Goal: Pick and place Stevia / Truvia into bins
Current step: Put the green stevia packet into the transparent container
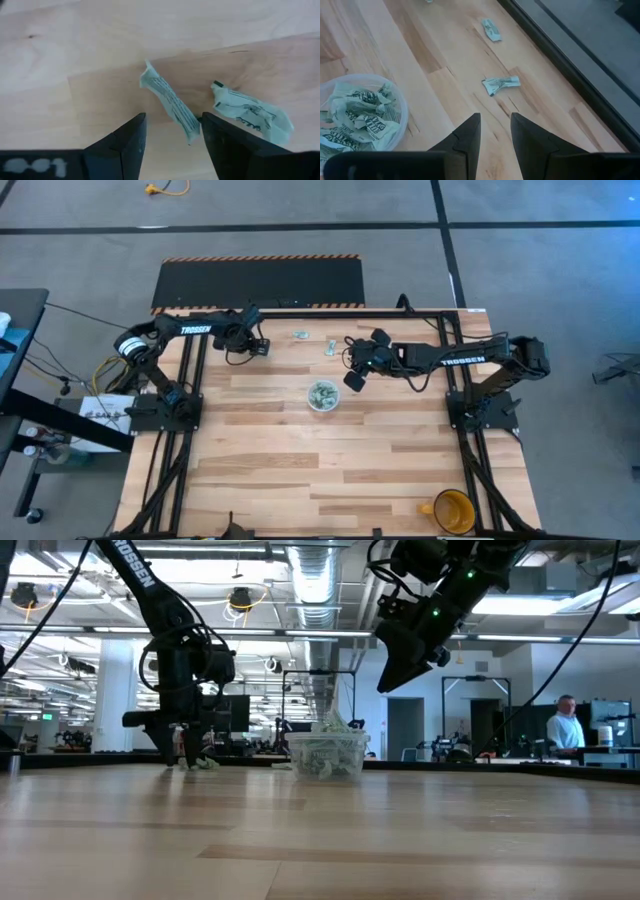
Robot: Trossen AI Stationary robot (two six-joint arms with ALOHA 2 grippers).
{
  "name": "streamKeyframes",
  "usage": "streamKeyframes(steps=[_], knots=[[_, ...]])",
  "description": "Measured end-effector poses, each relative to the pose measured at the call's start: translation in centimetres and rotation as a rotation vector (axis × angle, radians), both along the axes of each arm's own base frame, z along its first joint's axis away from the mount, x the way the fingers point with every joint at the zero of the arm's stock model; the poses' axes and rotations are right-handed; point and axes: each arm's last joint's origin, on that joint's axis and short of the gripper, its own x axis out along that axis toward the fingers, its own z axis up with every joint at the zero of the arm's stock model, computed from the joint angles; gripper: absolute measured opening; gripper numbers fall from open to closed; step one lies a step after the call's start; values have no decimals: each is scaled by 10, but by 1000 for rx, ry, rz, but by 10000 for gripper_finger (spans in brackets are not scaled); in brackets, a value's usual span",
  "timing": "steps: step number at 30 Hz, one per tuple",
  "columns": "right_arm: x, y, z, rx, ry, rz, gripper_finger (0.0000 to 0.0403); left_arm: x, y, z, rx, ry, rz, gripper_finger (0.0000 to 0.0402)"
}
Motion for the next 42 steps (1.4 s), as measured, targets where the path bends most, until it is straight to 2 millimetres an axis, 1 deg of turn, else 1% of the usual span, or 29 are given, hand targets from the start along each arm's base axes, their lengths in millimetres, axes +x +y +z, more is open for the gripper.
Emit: streamKeyframes(steps=[2, 4, 7, 12, 14, 18, 21, 23, 26, 29, 33, 35, 39, 42], knots=[[0, 0, 0, 0, -1, 0, 101, 0, 0, 0, 0, -1, -2, 168], [0, 0, 0, 1, -3, -2, 101, 1, -1, 0, -4, -2, -14, 146], [0, 0, 0, 4, -6, -4, 101, 2, -2, 0, -3, 0, -34, 103], [1, 0, 1, 2, -18, -4, 101, 4, -3, 0, 7, 10, -120, 29], [1, 0, 1, 2, -21, -5, 101, 5, -3, 0, 13, 15, -156, 9], [1, 0, 1, 2, -21, -5, 101, 6, -7, 2, 4, 24, -214, 8], [1, 0, 1, 2, -21, -5, 101, 6, -15, 9, -3, 33, -245, 4], [2, 0, 1, 0, -24, -3, 101, 6, -22, 18, 19, 41, -262, 3], [2, 0, 1, -2, -24, -2, 101, 6, -36, 39, 85, 35, -285, 2], [2, 0, 1, -4, -23, -1, 101, 9, -54, 63, 178, -37, -362, 2], [2, -1, 2, -5, -29, -2, 101, 24, -80, 90, 294, -223, -548, 1], [2, -1, 2, -6, -28, -2, 101, 34, -92, 99, 333, -314, -637, 1], [2, -1, 2, -6, -28, -3, 101, 54, -114, 106, 371, -465, -808, 1], [2, -1, 2, -6, -31, -2, 101, 68, -129, 102, 375, -489, -909, 1]])
